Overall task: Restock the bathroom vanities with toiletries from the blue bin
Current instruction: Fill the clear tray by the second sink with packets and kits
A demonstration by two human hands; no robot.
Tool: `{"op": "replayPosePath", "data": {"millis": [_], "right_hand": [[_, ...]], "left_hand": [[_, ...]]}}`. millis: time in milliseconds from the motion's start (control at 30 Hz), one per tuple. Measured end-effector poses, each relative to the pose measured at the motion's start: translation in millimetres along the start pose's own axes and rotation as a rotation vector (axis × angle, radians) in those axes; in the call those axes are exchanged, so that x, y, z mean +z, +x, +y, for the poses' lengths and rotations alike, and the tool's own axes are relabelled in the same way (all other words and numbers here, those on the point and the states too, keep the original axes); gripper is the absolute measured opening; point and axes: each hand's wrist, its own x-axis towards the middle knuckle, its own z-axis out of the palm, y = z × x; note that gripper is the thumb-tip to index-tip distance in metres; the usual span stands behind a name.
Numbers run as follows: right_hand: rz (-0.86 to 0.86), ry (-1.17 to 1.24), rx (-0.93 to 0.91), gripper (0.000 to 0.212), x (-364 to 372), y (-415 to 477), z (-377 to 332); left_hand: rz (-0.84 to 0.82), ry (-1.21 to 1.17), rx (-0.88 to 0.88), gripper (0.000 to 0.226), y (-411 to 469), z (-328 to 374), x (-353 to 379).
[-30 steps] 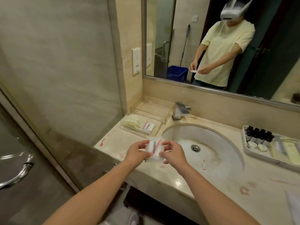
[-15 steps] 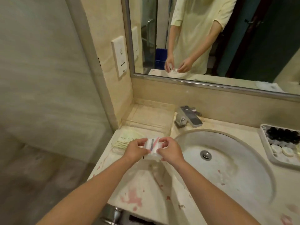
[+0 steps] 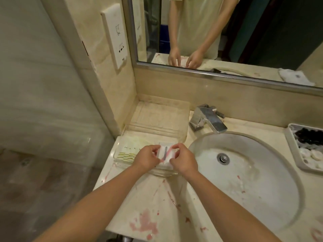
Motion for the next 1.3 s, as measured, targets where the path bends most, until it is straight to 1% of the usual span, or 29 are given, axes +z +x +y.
{"op": "replayPosePath", "data": {"millis": [267, 433, 633, 767, 900, 1000, 1100, 1300], "right_hand": [[-0.062, -0.286, 0.051, 0.043, 1.6, -8.4, 6.7], [-0.068, -0.240, 0.045, 0.043, -2.1, -16.1, 14.2], [-0.034, -0.177, -0.011, 0.034, -8.7, -31.0, 16.9], [-0.041, -0.157, -0.095, 0.031, -16.7, -44.1, 16.5], [-0.081, -0.163, -0.213, 0.033, -26.7, -58.1, 15.6], [-0.103, -0.202, -0.318, 0.035, -32.6, -72.1, 17.0], [-0.145, -0.237, -0.404, 0.041, -34.8, -89.0, 18.4], [-0.250, -0.344, -0.546, 0.051, -33.6, -137.7, 30.8]], "left_hand": [[0.000, 0.114, 0.067, 0.058, -1.0, -4.5, 5.6], [0.032, 0.114, 0.077, 0.054, -6.9, -6.4, 10.7], [0.117, 0.142, 0.090, 0.048, -29.7, -6.5, 10.5], [0.186, 0.111, 0.113, 0.044, -50.5, -3.1, 10.1], [0.224, 0.093, 0.097, 0.044, -77.2, 1.7, 13.2], [0.231, 0.088, 0.051, 0.047, -103.5, 2.5, 19.2], [0.245, 0.105, 0.005, 0.051, -131.7, 0.4, 26.3], [0.322, 0.101, -0.119, 0.058, -207.9, -14.2, 50.4]]}}
